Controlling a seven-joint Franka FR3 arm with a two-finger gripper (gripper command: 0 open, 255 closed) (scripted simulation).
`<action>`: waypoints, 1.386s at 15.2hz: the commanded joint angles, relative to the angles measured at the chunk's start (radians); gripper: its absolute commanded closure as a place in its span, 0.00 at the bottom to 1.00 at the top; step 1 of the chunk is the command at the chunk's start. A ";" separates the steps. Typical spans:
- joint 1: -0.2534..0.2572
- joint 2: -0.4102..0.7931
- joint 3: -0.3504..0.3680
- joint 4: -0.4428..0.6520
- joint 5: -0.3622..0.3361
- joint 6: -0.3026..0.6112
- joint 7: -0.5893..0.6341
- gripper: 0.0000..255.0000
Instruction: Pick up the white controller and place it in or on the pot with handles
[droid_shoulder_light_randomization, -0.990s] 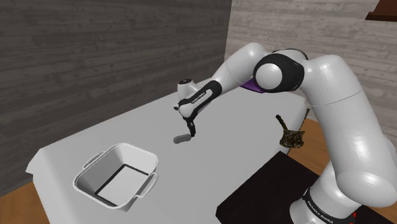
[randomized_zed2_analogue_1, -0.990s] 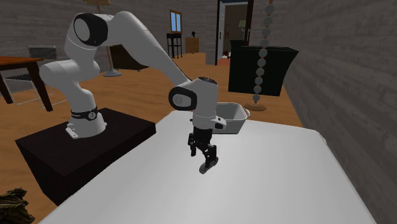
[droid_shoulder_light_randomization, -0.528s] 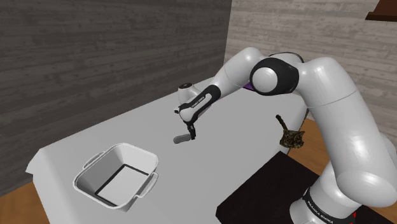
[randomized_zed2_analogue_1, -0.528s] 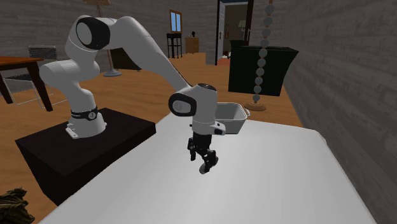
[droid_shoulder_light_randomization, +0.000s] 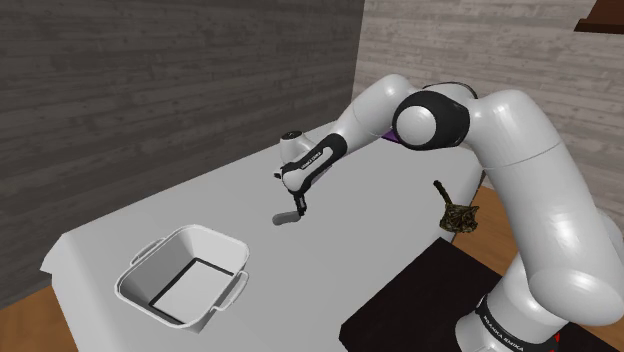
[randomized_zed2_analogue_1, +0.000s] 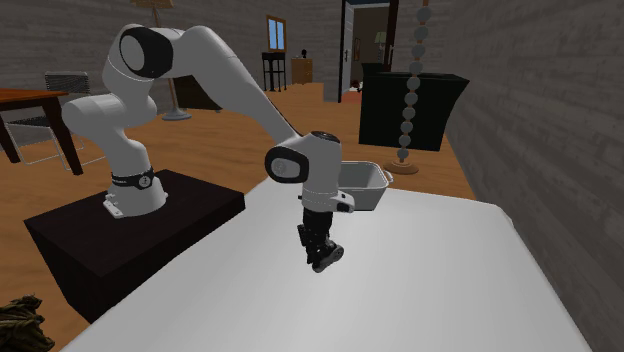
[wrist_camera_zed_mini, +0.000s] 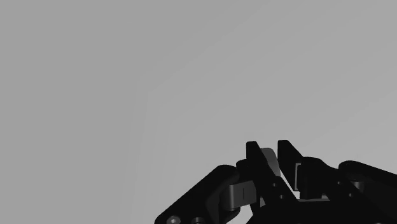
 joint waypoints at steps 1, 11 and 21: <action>0.000 0.000 0.000 0.000 0.000 0.000 0.000 1.00; -0.002 -0.052 0.004 -0.015 0.004 -0.037 -0.007 1.00; -0.005 -0.148 0.010 -0.027 0.013 -0.120 -0.021 1.00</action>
